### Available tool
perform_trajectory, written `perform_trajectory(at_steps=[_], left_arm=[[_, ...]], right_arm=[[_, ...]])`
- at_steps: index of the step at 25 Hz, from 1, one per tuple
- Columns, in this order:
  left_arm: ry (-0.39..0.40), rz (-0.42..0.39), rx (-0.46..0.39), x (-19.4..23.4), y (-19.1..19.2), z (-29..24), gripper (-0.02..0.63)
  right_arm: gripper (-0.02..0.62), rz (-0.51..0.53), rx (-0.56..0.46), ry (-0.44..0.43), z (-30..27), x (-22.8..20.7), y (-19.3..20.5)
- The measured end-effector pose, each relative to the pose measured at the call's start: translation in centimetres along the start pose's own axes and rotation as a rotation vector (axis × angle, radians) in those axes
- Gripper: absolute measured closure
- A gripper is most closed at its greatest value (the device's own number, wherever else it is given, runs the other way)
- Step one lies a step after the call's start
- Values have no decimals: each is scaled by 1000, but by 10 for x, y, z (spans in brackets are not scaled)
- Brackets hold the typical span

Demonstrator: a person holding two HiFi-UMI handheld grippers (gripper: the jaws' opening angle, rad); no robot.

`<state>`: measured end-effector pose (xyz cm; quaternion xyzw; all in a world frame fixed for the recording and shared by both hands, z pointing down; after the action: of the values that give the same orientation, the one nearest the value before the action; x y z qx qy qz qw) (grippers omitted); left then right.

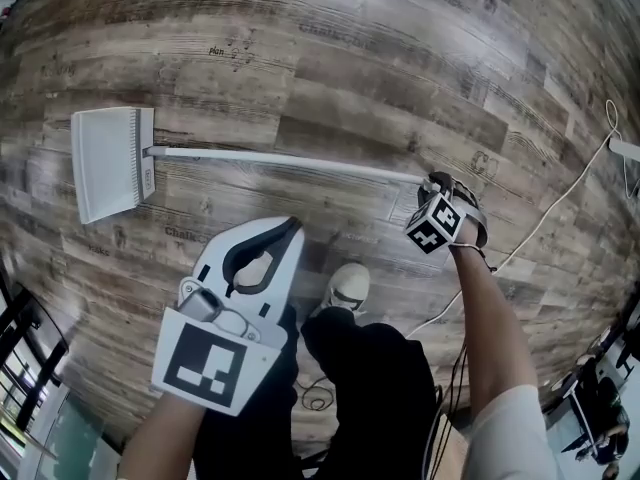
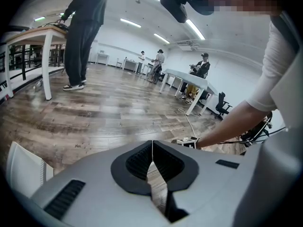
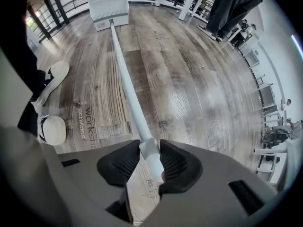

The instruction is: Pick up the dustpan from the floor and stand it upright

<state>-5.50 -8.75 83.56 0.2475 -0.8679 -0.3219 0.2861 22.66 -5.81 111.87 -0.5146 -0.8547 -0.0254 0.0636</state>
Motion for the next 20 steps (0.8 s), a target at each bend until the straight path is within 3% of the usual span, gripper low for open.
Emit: perform_trajectory(at_steps=[8, 20], left_arm=[[8, 4, 21, -7, -6, 16, 583], [33, 32, 58, -55, -56, 67, 583]], right_arm=[[453, 58, -30, 13, 38, 1, -4], [454, 137, -1, 37, 143, -15, -1]])
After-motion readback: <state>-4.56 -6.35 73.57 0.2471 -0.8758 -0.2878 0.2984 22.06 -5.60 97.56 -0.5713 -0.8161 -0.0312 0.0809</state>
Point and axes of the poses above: the fingertips, and each gripper's own axes: z backward along the fingers, x to its left, y out of its underside, the point moved 5 cm from there along z, backward along the fingers, and after that the axes turned 1 degree about -z, right-handed, at the moved point
